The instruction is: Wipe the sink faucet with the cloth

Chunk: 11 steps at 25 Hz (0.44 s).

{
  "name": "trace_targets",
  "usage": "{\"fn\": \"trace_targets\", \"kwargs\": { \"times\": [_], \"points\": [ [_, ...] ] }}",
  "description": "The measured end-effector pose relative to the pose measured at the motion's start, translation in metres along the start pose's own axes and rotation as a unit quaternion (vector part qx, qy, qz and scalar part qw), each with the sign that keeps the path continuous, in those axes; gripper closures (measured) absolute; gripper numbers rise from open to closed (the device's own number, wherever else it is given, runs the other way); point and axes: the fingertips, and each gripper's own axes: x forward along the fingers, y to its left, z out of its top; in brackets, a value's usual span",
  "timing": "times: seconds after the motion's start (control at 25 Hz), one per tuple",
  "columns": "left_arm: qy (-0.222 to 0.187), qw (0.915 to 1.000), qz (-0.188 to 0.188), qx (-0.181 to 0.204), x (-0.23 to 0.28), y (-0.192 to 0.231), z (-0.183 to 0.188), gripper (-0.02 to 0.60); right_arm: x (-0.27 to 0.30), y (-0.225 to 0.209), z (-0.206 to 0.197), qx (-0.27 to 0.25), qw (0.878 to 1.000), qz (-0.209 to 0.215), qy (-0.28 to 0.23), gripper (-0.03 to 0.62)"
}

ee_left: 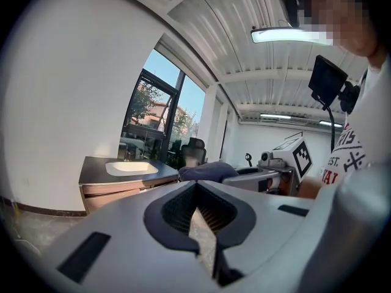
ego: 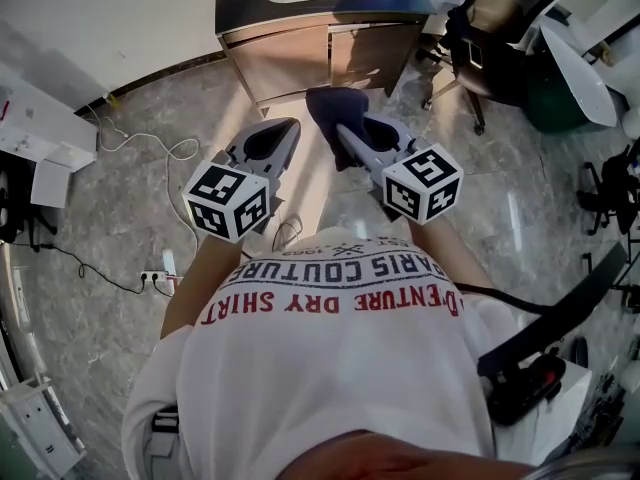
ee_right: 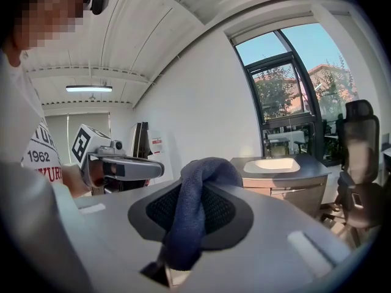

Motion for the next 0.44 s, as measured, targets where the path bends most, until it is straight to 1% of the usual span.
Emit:
{"fn": "trace_targets", "kwargs": {
  "times": [0.2,0.44],
  "points": [
    [-0.001,1.0,-0.001,0.003,-0.008,-0.004,-0.001,0.58,-0.001,0.01,0.001,-0.004,1.0,0.001,-0.002,0.525],
    [-0.003,1.0,-0.005,0.006,-0.012,-0.009,0.006,0.58,-0.005,0.014,0.005,-0.007,1.0,-0.002,-0.001,0.525]
  ]
}}
